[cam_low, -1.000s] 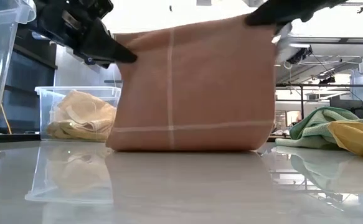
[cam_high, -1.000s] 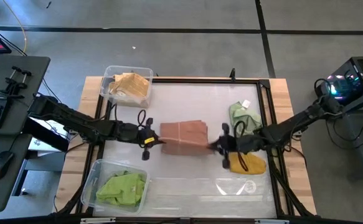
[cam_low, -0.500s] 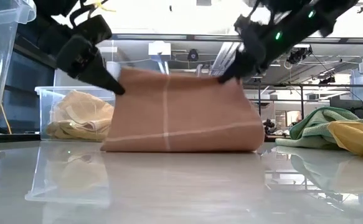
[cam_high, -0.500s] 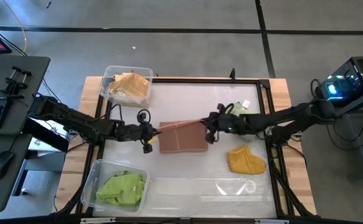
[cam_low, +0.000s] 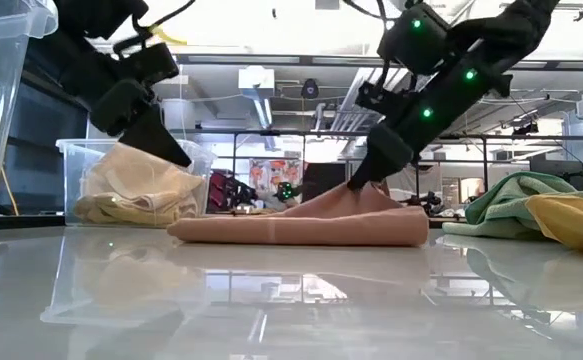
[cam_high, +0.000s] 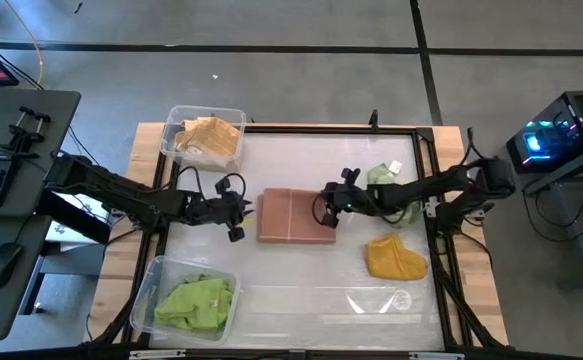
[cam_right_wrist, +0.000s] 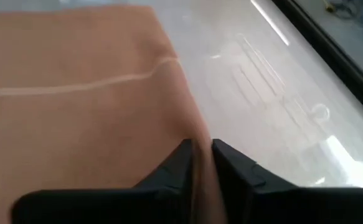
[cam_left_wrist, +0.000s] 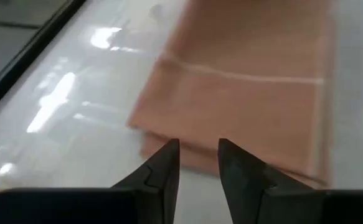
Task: Sort towels by color in basket
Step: Fold the brown towel
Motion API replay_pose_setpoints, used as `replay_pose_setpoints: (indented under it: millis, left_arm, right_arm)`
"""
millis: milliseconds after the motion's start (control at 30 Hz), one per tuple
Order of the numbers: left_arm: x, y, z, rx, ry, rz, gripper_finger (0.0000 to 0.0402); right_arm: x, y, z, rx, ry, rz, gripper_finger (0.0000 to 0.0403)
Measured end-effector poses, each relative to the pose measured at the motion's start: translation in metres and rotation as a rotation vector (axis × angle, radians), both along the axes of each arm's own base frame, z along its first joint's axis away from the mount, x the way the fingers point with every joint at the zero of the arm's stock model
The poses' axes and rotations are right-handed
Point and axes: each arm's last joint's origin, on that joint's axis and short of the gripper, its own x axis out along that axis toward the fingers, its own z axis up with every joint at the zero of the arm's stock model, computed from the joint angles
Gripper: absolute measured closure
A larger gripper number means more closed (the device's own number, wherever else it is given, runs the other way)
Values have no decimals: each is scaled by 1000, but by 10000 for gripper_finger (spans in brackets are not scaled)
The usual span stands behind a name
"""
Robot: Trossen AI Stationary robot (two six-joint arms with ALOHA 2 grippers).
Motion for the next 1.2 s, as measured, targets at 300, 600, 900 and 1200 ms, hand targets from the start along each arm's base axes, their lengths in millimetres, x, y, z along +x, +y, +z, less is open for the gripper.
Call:
replay_pose_setpoints:
  millis: [300, 600, 900, 1200]
  left_arm:
    - [6, -11, 7, 7, -70, -119, 307]
    - [22, -37, -6, 139, -70, -423, 307]
    - [44, -48, -32, 211, -118, -496, 306]
    - [53, -33, -46, 106, -164, -211, 305]
  right_arm:
    - [-10, 8, 44, -20, -150, 107, 269]
    - [-3, 61, 21, 95, -60, 644, 268]
    - [26, 81, -19, -78, -124, 619, 252]
    - [61, 88, -46, -110, -62, 641, 215]
